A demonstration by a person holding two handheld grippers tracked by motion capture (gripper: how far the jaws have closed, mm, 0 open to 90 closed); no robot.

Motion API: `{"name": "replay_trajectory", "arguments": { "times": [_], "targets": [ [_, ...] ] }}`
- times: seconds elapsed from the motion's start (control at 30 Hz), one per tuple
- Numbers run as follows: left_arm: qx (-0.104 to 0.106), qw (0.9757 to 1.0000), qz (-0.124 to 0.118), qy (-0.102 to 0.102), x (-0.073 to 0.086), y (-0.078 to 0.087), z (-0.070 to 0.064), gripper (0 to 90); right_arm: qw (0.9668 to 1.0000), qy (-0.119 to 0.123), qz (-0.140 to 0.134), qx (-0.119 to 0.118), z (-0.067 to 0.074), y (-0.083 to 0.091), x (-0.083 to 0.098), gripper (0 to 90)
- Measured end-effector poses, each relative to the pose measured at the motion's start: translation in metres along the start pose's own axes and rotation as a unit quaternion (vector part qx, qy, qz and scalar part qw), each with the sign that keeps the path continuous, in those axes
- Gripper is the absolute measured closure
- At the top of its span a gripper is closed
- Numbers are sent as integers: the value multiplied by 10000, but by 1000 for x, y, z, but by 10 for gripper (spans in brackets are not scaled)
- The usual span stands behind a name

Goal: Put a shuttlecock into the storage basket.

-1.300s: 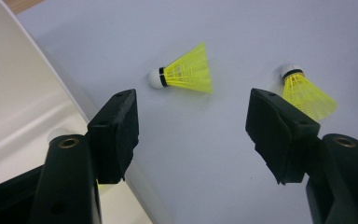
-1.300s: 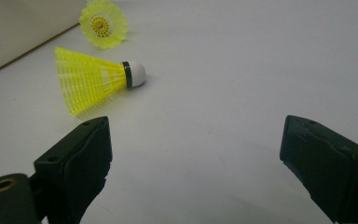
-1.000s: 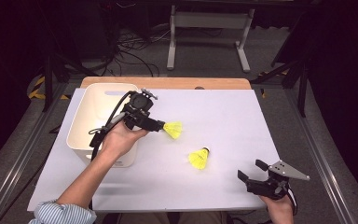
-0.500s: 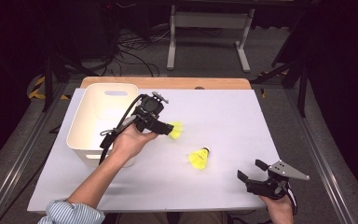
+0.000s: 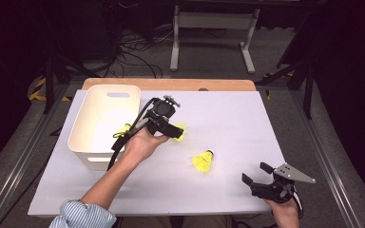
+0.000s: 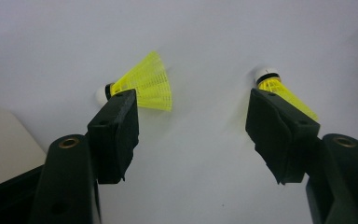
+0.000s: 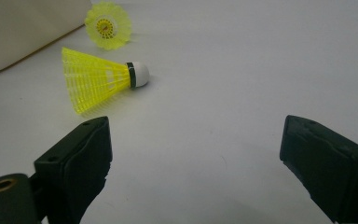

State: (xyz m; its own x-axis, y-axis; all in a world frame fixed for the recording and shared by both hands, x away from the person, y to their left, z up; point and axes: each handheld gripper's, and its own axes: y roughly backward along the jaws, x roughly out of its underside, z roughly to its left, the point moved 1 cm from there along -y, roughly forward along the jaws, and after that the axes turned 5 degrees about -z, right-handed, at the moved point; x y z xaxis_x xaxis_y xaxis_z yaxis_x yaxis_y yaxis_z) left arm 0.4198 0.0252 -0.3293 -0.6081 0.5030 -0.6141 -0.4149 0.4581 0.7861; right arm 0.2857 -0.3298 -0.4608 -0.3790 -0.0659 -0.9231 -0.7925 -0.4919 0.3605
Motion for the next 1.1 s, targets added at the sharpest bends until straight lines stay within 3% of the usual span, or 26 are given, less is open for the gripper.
{"name": "replay_trajectory", "arguments": {
  "times": [0.7, 1.1],
  "targets": [
    [-36, 9995, 278, 131, -8, -34, -5, 369, 10000, 0, -1, -24, 0, 0, 0, 96],
    [-86, 9990, 327, 278, -12, -49, 2, 380, 10000, -3, 1, -35, 0, 0, 0, 96]
  ]
}}
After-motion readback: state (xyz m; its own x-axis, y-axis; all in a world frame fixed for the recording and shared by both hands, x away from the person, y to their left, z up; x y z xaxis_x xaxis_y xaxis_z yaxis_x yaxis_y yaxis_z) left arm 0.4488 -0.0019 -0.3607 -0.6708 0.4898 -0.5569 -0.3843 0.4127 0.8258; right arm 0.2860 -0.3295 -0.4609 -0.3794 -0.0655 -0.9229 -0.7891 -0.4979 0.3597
